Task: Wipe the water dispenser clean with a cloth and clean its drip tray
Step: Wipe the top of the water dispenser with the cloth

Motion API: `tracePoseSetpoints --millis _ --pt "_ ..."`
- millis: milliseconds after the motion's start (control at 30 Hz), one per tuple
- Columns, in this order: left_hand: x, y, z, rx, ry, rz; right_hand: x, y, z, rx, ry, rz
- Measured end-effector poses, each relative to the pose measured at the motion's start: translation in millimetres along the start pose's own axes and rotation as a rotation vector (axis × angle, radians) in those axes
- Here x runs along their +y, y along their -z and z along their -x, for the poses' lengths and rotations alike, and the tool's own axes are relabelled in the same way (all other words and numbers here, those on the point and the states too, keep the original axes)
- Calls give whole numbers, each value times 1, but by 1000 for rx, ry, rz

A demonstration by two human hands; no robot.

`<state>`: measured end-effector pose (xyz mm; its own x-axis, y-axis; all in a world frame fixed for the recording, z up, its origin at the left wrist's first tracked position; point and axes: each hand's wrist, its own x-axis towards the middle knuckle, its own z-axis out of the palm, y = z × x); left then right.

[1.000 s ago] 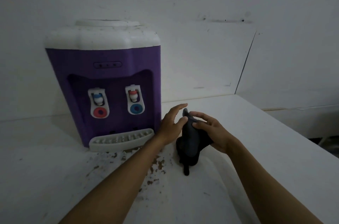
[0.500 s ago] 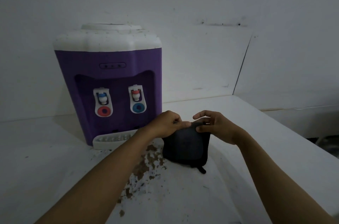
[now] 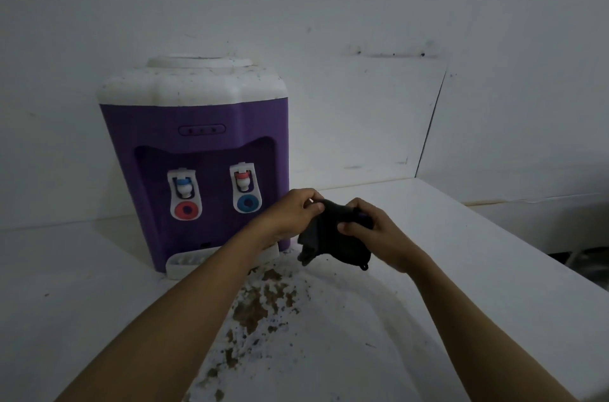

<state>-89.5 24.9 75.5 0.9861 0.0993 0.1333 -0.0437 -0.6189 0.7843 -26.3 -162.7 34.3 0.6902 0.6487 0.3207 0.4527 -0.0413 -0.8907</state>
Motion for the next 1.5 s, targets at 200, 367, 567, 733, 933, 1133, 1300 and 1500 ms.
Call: tracePoseSetpoints --millis 200,367,567,733,933,1133,1300,1500 --pt "16 -6 -7 29 209 466 10 -32 3 19 144 45" --pt "21 -3 -11 65 307 734 15 -51 11 119 104 -124" --pt "18 -10 -22 142 305 922 15 -63 -8 143 -87 -468" --pt "-11 -21 -27 349 54 212 16 -61 -22 182 -304 -765" --pt "-3 -18 -28 477 -39 10 1 -54 -23 174 -404 -820" --pt "38 9 -13 524 -31 80 -56 -38 -34 192 -464 -857" --pt "67 41 11 595 -166 -66 -109 -27 -54 188 -441 -820" --pt "95 94 28 645 -406 -303 -164 -31 -80 298 -289 -536"
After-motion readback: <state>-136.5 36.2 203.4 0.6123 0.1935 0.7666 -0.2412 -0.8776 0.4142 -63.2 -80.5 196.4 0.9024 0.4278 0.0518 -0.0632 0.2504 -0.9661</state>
